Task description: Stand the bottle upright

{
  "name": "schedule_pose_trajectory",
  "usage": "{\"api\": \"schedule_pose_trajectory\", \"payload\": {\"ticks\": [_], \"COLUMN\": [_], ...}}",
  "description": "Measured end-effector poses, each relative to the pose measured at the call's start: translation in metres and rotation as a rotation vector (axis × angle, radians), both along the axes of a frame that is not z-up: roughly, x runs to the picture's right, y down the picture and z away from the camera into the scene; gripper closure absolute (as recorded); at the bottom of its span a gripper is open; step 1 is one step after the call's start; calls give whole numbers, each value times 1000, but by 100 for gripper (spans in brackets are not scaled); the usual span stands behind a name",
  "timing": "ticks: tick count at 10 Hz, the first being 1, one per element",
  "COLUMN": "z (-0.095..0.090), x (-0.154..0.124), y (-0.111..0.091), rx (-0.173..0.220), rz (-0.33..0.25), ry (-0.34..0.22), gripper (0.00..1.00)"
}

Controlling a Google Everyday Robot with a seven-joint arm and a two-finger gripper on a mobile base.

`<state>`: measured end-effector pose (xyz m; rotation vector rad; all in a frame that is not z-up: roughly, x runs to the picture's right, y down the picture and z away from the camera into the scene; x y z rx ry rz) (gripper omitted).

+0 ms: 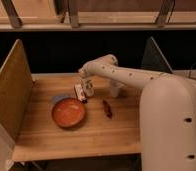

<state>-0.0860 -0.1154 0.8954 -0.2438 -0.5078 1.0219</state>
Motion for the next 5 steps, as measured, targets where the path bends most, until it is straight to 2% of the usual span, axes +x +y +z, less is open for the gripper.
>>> {"api": "schedule_pose_trajectory", "payload": {"ticks": [2, 5], "z": [9, 12], "x": [-5, -7], "y": [-2, -3], "rx": [4, 6], "rz": [-14, -18], "ry": [-24, -33], "gripper": [100, 100]}}
